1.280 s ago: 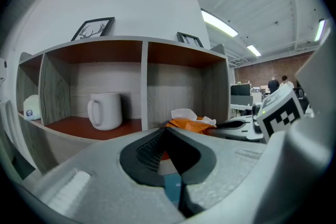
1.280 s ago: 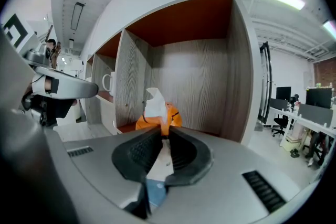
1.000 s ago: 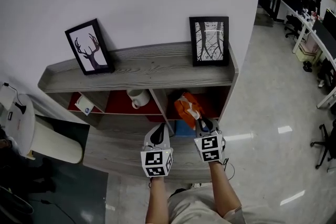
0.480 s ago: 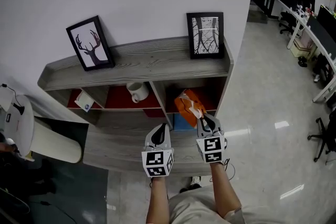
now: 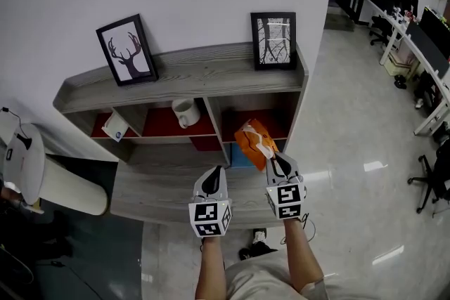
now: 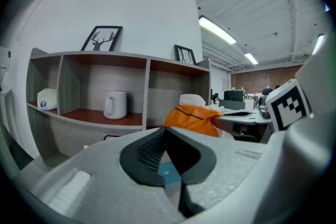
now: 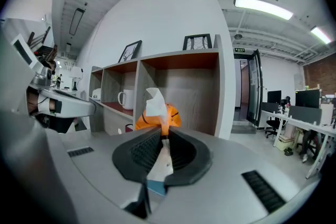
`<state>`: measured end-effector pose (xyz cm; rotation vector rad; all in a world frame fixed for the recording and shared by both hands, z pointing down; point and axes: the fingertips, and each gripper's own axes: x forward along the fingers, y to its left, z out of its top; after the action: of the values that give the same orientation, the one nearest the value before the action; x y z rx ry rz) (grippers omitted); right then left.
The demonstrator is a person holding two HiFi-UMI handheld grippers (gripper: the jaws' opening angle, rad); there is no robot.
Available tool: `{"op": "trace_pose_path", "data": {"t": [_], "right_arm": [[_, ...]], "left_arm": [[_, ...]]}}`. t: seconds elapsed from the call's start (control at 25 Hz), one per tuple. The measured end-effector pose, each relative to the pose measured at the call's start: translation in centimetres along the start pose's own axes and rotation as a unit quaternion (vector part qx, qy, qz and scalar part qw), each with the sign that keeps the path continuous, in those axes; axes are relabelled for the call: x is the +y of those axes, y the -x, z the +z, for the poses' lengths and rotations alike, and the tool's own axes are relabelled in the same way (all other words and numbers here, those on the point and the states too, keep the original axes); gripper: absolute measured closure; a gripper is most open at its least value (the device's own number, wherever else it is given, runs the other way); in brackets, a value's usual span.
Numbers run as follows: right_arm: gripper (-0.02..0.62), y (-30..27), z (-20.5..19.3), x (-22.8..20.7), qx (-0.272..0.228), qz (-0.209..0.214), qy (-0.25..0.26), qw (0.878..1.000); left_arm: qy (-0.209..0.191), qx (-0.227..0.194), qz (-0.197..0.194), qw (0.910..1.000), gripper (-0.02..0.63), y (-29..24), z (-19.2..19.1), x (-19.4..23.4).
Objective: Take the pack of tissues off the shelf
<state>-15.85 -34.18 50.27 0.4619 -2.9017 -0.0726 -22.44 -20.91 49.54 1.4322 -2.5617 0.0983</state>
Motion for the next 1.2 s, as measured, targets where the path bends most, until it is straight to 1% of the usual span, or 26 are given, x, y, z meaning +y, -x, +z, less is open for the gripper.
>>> {"op": "trace_pose_path", "data": {"t": [0.32,0.6,0.8,0.92,1.2], "right_arm": [[0.565,2.3,0.8,1.7,-0.015,0.013,0.0,1.0],[0.565,4.6,0.4,4.2,-0.014,0.027,0.009,0.999],[0.565,6.4,0.1,5.1,-0.014,0.029,0.015,0.999],[0.565,7.4,0.0,5.6,-0.012,0.03,0.011,0.999],[0.566,8.1,0.2,6.4,-0.014,0.038,0.006,0.999]], "left_arm": [[0.006,-0.011,0.008,0.9999,0.598,3.0,-0.2,0.2],[0.015,-0.015,0.019,0.9996,0.598,6.1,-0.9,0.2],[0.017,-0.015,0.022,0.9995,0.598,8.2,-1.6,-0.1],[0.021,-0.016,0.024,0.9994,0.598,9.3,-1.7,-0.3],[0.026,-0.015,0.033,0.999,0.598,10.3,-1.9,-0.1]]}}
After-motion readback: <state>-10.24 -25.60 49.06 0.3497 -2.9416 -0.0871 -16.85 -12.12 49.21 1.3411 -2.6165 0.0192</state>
